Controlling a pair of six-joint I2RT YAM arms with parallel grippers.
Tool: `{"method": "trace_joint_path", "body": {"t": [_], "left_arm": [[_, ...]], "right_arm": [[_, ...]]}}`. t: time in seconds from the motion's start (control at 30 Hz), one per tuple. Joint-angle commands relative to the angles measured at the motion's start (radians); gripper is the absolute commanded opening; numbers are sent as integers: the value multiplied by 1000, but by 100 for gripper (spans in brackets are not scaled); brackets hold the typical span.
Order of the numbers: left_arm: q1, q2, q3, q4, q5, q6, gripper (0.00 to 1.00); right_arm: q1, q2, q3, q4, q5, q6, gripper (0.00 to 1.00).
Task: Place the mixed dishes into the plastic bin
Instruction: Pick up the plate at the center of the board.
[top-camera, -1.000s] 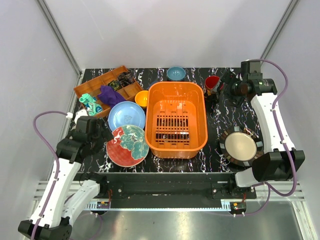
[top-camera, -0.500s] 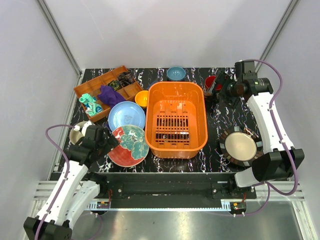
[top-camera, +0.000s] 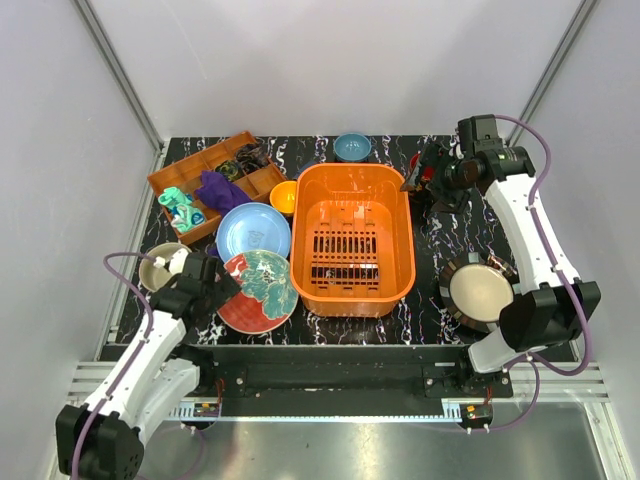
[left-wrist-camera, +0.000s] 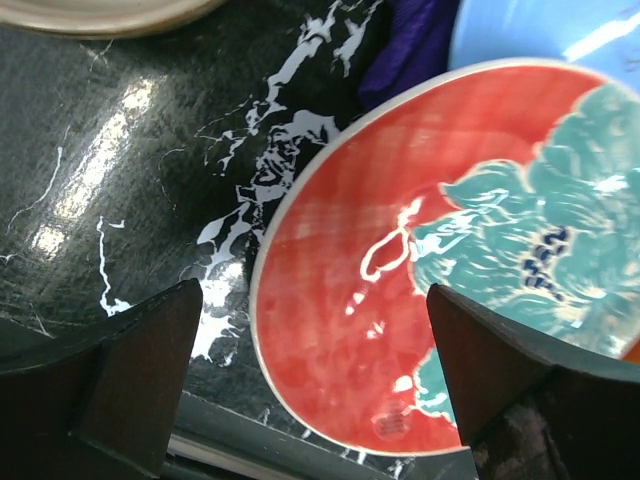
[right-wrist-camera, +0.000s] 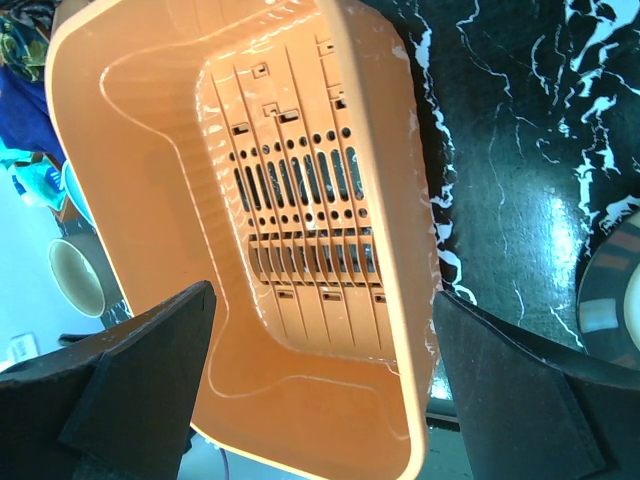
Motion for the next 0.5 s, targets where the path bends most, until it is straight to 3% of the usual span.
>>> {"method": "trace_joint_path", "body": {"t": [0.0, 0.47], "left_arm": [[-4, 13, -26, 112, -5, 8, 98], [-4, -36, -176, 337, 116, 30, 92]], "right_arm": [[14, 8, 61, -10, -24, -11, 100], [45, 18, 130, -20, -52, 32, 100]]}}
